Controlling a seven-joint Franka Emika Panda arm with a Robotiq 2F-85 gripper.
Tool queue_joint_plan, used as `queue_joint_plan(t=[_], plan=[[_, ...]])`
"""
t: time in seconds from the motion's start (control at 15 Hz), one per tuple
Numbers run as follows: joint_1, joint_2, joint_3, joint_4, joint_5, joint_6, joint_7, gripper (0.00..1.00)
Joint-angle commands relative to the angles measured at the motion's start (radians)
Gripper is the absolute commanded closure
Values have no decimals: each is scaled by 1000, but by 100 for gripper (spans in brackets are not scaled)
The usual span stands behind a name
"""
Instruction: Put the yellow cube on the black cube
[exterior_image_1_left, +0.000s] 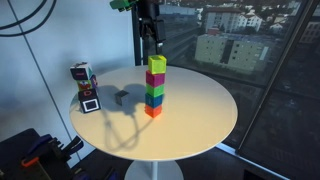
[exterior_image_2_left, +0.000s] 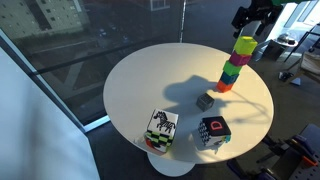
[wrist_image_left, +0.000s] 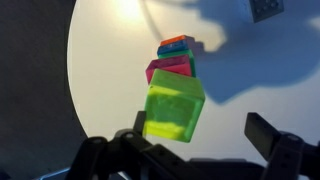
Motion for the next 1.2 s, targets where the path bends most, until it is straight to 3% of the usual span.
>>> queue_joint_plan(t=[0.0, 1.13], plan=[[-9, 11, -4, 19, -43, 8, 39, 0], [-10, 21, -10, -17, -108, 70, 87, 0]])
